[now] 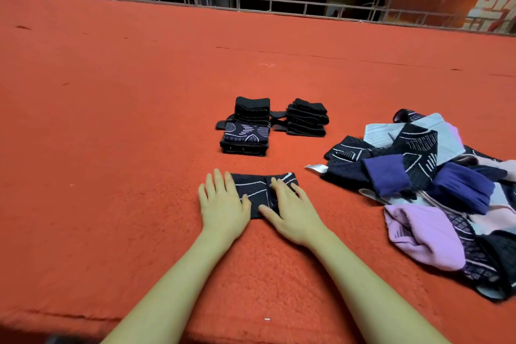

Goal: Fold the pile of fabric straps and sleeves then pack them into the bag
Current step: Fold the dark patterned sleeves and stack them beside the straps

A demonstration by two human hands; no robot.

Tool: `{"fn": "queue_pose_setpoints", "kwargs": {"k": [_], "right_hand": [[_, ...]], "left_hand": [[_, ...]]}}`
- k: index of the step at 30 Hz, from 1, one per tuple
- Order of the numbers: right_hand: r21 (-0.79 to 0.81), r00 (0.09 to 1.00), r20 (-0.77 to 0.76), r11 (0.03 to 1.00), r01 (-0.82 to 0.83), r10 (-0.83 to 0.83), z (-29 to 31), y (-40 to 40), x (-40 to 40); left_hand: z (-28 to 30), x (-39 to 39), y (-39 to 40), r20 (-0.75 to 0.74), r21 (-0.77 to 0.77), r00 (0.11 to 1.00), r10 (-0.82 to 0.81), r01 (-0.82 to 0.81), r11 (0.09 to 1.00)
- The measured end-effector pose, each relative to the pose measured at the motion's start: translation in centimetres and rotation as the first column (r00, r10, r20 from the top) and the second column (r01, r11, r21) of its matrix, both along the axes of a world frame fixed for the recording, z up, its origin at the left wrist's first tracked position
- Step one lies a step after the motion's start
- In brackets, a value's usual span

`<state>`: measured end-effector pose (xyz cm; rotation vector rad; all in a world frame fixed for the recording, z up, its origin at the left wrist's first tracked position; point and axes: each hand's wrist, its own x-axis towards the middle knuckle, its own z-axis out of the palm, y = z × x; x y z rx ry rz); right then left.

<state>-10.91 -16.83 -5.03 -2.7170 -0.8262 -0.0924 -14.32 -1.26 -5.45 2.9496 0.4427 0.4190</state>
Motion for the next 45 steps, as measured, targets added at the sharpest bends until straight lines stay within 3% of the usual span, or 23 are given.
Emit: {"fn": "queue_pose_setpoints", "kwargs": {"k": [4,10,14,19,24,26,29,31,33,34,37,39,41,45], "right_hand": [[-0.088,0.994,-0.102,0.995,-0.053,0.044,0.8,-0.8,0.1],[-0.180,1.000,-0.023,0.983,-0.021,0.017,0.1,-0.5,0.3],[-0.153,1.000,-0.025,0.988,-0.009,0.006,0.0,0.0,0.5],[0.227,0.992,-0.109,0.971,0.081,-0.058,-0.3,-0.6,1.2],[0.058,0.993,0.083,0.995,0.082,-0.087,-1.3,-0.4,1.0],[0.036,0.979,0.117,0.986,0.162,-0.165,-1.2,-0.5,0.7],[0.076,0.965,0.095,0.968,0.238,-0.245,-1.0,-0.7,0.6],[0.269,0.959,-0.028,0.922,0.278,-0.281,-0.8,-0.8,0.6],[0.514,0.928,-0.184,0.773,0.372,-0.324,-0.5,-1.2,0.6],[0.589,0.908,-0.215,0.693,0.415,-0.360,-0.4,-1.4,0.5],[0.633,0.841,-0.208,0.588,0.505,-0.499,-0.2,-1.6,0.1],[0.619,0.828,-0.162,0.598,0.509,-0.537,-0.4,-1.6,0.0],[0.583,0.834,-0.107,0.645,0.494,-0.541,-0.8,-1.7,0.1],[0.583,0.848,-0.095,0.661,0.472,-0.522,-0.5,-1.8,-0.3]], "left_hand": [[-1.0,-0.3,0.1,0.023,-0.006,0.995,0.094,-0.094,0.996],[-2.0,0.1,-0.1,0.177,0.002,0.984,0.014,-0.014,1.000],[-1.8,0.2,-0.2,0.243,-0.083,0.970,-0.005,0.026,0.996],[-1.5,0.2,0.5,0.295,-0.149,0.956,0.003,0.042,0.988],[-0.7,-0.6,0.3,0.409,-0.172,0.910,-0.071,0.153,0.973],[0.5,-0.8,-0.5,0.479,-0.309,0.876,-0.057,0.229,0.923],[2.3,-0.3,-2.4,0.523,-0.555,0.852,0.025,0.318,0.769],[3.2,0.3,-3.6,0.538,-0.667,0.842,0.031,0.403,0.627],[3.8,1.0,-4.9,0.491,-0.772,0.871,-0.035,0.453,0.446],[3.7,1.4,-5.4,0.462,-0.783,0.882,-0.096,0.456,0.423],[2.4,2.3,-5.6,0.479,-0.621,0.847,-0.230,0.513,0.593],[1.8,2.6,-5.0,0.454,-0.591,0.848,-0.275,0.517,0.619],[1.7,2.9,-4.4,0.347,-0.582,0.872,-0.346,0.489,0.650],[1.4,3.4,-3.6,0.017,-0.433,0.908,-0.419,0.384,0.815]]}}
